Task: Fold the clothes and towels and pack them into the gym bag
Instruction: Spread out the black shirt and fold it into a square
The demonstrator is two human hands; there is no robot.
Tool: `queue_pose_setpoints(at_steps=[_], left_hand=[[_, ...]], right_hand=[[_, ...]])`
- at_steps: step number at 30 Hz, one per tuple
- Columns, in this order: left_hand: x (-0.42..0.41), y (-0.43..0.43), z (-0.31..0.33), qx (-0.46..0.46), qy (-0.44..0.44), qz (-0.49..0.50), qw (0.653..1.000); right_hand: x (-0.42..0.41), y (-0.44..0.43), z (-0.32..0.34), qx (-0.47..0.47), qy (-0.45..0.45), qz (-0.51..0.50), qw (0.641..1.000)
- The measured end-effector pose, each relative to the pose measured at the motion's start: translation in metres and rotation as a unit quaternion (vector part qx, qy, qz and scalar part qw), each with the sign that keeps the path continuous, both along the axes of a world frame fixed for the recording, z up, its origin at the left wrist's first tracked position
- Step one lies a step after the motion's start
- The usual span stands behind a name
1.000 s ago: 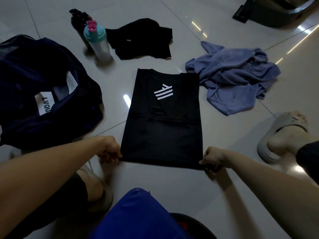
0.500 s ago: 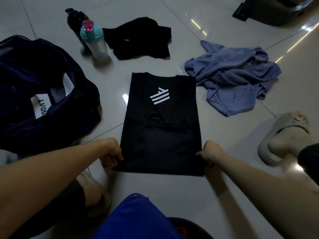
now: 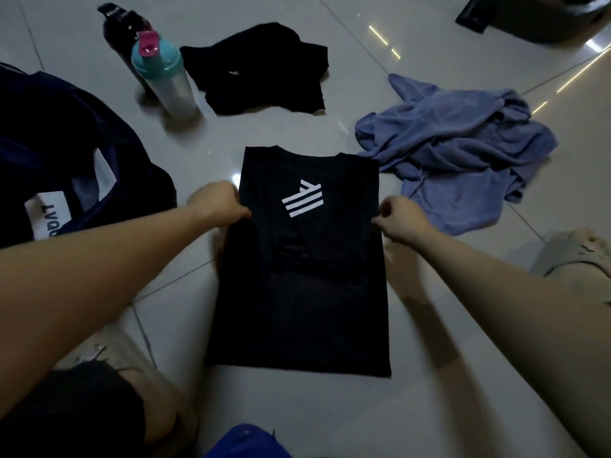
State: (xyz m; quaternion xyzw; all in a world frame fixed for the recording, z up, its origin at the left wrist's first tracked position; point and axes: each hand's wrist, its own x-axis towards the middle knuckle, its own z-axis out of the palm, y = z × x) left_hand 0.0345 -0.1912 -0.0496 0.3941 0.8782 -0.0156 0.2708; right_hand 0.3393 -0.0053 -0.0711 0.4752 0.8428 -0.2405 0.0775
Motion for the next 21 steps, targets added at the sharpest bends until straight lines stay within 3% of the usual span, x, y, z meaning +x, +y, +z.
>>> queue_pose_setpoints(at_steps=[3, 6, 13, 21], left_hand=[[-0.019, 0.051, -0.001, 0.076, 0.05, -0.035, 0.995], [-0.039, 0.098, -0.013, 0.068, 0.091, -0.074, 0.991], [-0.057, 0.146, -0.034, 0.001, -0.001, -0.093, 0.996], [-0.061, 0.148, -0.021, 0.038, -0.087, -0.082, 0.992]], right_hand=[[-0.037, 0.045, 0.003, 0.054, 0.017, 0.041, 0.998], [-0.066, 0.082, 0.001, 0.062, -0.016, 0.08, 0.995], [-0.097, 0.116, -0.021, 0.033, -0.113, 0.122, 0.986], [-0.096, 0.119, -0.003, 0.006, -0.026, 0.128, 0.991]])
